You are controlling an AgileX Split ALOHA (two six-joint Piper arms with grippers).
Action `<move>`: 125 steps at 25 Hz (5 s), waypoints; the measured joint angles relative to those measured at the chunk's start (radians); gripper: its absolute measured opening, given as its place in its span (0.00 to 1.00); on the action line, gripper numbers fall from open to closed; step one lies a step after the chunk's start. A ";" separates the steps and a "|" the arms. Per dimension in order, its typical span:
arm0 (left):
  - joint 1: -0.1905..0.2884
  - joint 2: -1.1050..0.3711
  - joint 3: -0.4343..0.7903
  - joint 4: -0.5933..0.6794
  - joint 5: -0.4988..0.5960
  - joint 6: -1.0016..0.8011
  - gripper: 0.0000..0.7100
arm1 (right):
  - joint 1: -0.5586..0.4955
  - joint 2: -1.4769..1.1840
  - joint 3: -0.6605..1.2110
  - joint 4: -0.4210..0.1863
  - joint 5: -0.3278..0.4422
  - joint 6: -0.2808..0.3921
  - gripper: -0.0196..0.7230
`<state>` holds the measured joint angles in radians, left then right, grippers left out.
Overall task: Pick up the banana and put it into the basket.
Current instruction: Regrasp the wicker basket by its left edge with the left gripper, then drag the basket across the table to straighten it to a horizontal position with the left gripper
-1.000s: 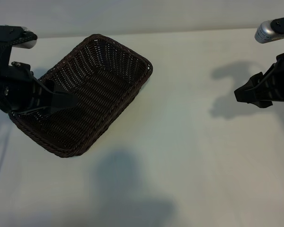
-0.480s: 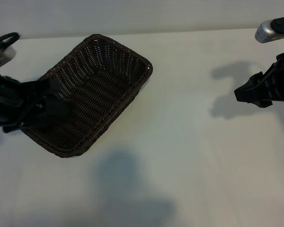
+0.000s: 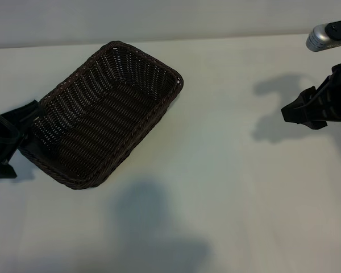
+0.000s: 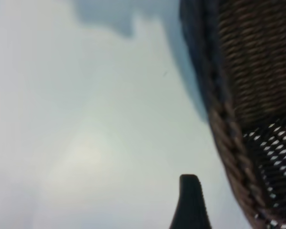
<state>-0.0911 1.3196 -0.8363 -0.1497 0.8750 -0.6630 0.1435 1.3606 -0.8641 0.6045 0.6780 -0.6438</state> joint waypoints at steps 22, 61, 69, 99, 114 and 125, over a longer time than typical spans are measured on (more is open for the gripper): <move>0.000 0.237 -0.001 -0.041 -0.176 -0.113 0.79 | 0.000 0.000 0.000 0.000 -0.002 0.001 0.81; 0.000 0.251 -0.168 -0.112 -0.142 0.189 0.22 | 0.000 0.000 0.000 0.001 0.000 0.001 0.81; 0.000 0.310 -0.376 -0.124 0.044 0.411 0.22 | 0.000 0.000 0.000 0.001 0.000 0.001 0.81; -0.109 0.740 -0.627 -0.256 0.094 0.702 0.22 | 0.000 0.000 0.000 0.002 0.001 0.001 0.81; -0.109 0.762 -0.628 -0.253 0.111 0.718 0.31 | 0.000 0.000 0.000 0.002 0.001 0.001 0.81; -0.110 0.648 -0.635 -0.191 0.183 0.701 0.80 | 0.000 0.000 0.000 0.002 0.004 0.001 0.81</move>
<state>-0.2006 1.9676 -1.4712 -0.3411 1.0577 0.0378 0.1435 1.3606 -0.8641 0.6062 0.6824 -0.6431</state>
